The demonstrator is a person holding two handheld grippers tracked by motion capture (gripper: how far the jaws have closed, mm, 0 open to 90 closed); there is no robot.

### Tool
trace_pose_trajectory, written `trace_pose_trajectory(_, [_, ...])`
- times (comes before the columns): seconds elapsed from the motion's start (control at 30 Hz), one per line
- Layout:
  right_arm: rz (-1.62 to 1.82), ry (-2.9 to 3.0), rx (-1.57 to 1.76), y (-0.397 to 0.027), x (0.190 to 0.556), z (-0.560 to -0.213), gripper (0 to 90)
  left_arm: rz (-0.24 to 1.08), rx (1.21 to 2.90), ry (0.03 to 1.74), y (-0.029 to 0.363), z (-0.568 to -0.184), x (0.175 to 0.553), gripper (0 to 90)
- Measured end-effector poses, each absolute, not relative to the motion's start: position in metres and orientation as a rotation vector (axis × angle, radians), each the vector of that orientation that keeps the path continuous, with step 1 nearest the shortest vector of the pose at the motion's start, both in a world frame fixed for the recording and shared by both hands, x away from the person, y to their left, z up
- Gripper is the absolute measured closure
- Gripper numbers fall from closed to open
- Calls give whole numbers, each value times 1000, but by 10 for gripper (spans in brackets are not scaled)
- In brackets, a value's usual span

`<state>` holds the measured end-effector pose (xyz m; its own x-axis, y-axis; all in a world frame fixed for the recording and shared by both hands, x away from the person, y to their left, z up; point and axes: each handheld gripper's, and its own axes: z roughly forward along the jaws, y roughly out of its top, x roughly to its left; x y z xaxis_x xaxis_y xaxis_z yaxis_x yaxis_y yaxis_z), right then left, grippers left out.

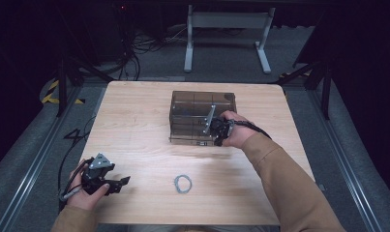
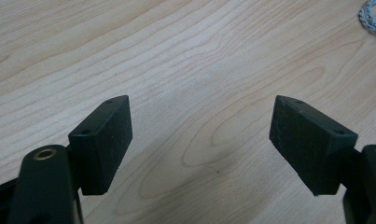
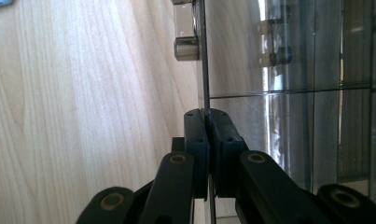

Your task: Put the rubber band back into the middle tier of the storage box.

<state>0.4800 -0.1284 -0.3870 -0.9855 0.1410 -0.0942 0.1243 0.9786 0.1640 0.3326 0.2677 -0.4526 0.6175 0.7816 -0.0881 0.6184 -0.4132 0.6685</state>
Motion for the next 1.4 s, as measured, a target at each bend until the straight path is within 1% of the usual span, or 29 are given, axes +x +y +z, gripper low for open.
trace_pose_trajectory(0.37, [229,3034,168,-130,471,-387,876,298,2176,1081,264,-452,336,221])
trace_pose_trajectory(0.53, [224,3043,175,-129,466,-387,879,314,2173,1078,263,-452,338,221])
trace_pose_trajectory(1.4, [221,3052,149,-128,458,-391,885,309,2172,1079,263,-453,337,221])
